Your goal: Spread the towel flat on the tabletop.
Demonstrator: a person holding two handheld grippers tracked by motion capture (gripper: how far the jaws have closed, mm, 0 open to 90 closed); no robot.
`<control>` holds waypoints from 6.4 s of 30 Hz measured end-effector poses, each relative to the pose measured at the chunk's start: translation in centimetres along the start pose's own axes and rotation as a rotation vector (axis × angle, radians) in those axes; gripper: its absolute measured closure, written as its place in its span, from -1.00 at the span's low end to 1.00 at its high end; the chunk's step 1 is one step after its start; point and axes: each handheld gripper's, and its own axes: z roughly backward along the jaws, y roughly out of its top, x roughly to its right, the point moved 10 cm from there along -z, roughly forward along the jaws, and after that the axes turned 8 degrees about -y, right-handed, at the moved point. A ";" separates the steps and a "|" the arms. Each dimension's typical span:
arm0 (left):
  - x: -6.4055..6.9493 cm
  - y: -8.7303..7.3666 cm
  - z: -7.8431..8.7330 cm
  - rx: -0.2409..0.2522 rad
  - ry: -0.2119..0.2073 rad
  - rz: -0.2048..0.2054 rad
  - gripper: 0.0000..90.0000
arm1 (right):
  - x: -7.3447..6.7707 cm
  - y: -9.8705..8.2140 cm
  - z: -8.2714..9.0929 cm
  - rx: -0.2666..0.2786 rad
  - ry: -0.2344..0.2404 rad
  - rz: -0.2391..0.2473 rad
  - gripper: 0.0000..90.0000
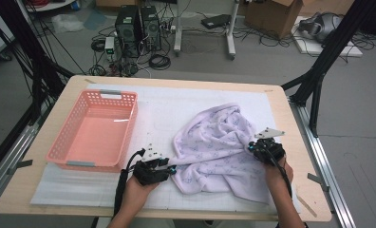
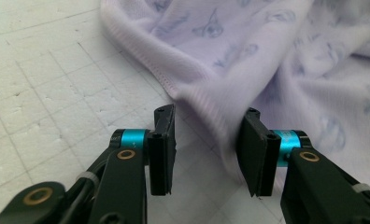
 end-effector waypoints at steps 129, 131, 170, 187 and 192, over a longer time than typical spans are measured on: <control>2.0 -1.8 1.3 -0.035 0.021 0.017 0.11 | 0.4 -9.3 6.2 -0.016 0.175 -0.103 0.27; 2.3 -1.9 1.5 -0.036 0.020 0.023 0.41 | 0.1 -9.5 6.2 -0.005 0.174 -0.108 0.27; 0.4 -0.8 0.6 -0.025 0.032 0.131 0.91 | 0.4 -8.0 4.7 0.034 0.204 -0.186 0.54; -2.2 -2.4 4.7 0.056 0.138 0.150 0.93 | -4.4 -5.3 3.7 0.036 0.246 -0.097 0.68; -1.7 -1.9 4.9 0.081 0.110 0.151 0.93 | -4.1 -5.4 4.3 0.033 0.119 0.024 0.90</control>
